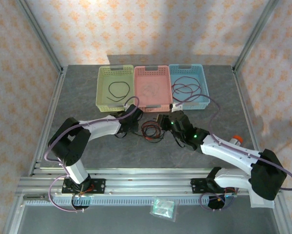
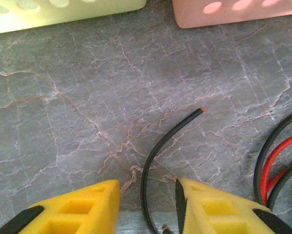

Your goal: Untangle the cables

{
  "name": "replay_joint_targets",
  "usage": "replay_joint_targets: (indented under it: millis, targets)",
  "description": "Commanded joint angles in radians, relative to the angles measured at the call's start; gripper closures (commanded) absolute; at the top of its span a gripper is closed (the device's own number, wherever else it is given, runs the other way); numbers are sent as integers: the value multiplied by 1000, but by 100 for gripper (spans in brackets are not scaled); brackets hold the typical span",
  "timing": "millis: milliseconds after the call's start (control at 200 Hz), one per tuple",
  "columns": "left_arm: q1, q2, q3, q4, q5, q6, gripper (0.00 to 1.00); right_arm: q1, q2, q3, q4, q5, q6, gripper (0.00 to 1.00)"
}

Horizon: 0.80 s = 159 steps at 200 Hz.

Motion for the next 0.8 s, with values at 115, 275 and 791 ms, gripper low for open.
replay_joint_targets:
  millis: [115,275,791]
  targets:
    - [26,25,15,-9,12,34,65,1,-24,-7,14,12,-15,72]
    - [27,28,1,14,11,37,66,1,-16,0,13,12,-20,72]
    - [28,8,-103,170,-12,39,67,1,2,18,2,11,-29,73]
